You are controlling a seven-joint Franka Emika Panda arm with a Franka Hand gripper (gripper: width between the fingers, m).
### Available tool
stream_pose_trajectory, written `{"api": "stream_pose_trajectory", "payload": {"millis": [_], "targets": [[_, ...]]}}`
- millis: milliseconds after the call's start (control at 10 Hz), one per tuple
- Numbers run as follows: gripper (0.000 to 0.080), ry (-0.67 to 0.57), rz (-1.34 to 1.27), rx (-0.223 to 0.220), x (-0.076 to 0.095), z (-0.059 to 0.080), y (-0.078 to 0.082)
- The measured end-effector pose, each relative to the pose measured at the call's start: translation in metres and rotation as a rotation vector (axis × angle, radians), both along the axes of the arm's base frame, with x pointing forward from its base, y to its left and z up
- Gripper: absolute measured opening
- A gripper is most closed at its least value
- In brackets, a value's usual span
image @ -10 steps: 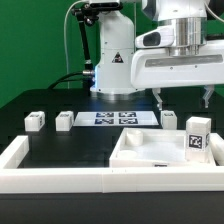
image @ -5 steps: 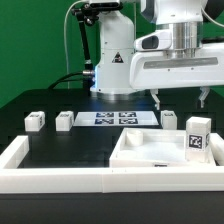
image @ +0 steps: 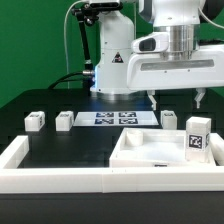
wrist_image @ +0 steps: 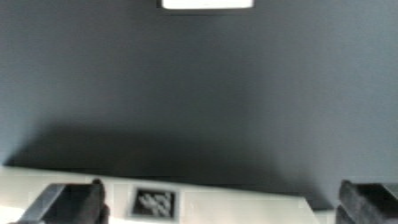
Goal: Assemble square table
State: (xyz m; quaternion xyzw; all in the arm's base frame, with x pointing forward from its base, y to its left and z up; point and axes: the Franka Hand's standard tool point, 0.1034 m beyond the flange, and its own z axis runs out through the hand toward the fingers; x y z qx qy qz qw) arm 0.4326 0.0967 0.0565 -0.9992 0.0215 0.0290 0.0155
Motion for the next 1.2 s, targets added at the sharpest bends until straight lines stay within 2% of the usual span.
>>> {"api": "stream_pose_trajectory", "payload": {"millis": [300,400,600,800,1000,1200], "targets": [[0.0649,0.184,0.004,-0.007,-0.013,-0.003,0.000],[0.0649,0.236,0.008,-0.008,-0.016,-0.002,0.002],[0.0649,0.413,-0.001,-0.003,-0.023,0.005,0.008],[0.0649,0.545,-0.009,-0.002,-0.027,0.005,0.008],[0.0649,0.676,-0.013,-0.006,-0.027,0.003,0.005],[0.0649,0.719,0.010,0.001,-0.031,-0.006,0.004]]}}
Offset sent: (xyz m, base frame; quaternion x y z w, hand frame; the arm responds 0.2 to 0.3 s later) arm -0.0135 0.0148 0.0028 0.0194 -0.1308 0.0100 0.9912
